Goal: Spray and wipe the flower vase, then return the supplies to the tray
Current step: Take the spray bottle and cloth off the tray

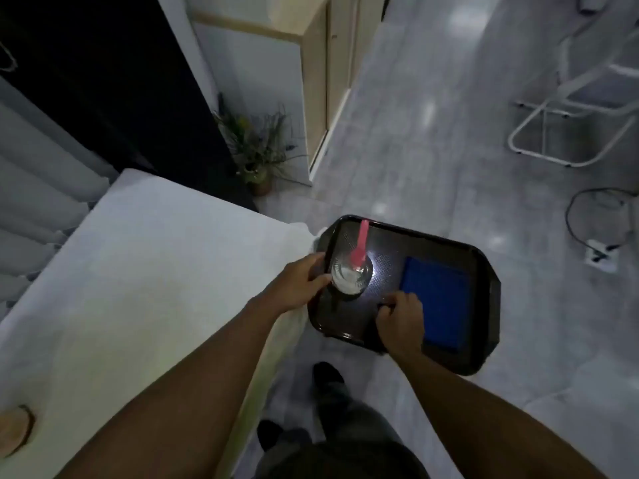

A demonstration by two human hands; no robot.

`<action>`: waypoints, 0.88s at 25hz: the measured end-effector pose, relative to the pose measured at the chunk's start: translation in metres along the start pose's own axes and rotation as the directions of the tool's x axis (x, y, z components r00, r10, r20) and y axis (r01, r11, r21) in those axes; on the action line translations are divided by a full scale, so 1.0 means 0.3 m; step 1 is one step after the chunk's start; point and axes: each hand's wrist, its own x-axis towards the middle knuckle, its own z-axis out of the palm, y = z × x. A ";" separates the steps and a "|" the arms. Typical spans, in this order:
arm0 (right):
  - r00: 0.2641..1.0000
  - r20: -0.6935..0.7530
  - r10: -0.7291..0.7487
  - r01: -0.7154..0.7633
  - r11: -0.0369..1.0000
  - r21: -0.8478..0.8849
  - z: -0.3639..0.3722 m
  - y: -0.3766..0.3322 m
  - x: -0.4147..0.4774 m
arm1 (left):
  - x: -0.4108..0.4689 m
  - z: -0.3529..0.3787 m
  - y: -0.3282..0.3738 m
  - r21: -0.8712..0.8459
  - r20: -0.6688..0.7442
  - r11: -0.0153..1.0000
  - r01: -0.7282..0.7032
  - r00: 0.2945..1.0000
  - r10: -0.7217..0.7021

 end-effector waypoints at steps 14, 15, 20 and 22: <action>0.996 -0.090 -0.008 -0.034 0.890 -0.455 -0.021 0.190 0.192 | 0.188 0.218 0.078 -0.095 -0.065 0.968 -0.233 0.972 0.227; 0.995 -0.096 -0.040 -0.008 0.891 -0.454 -0.039 0.190 0.199 | 0.187 0.219 0.078 -0.093 -0.084 0.966 -0.240 0.969 0.233; 0.981 -0.143 0.133 -0.144 0.987 -0.075 -0.124 0.096 0.220 | 0.141 0.162 0.084 -0.139 -0.263 0.960 -0.243 0.944 0.201; 0.965 -0.106 0.238 -0.218 0.960 0.174 -0.136 0.005 0.211 | 0.097 0.113 0.081 -0.178 -0.309 0.957 -0.228 0.937 0.165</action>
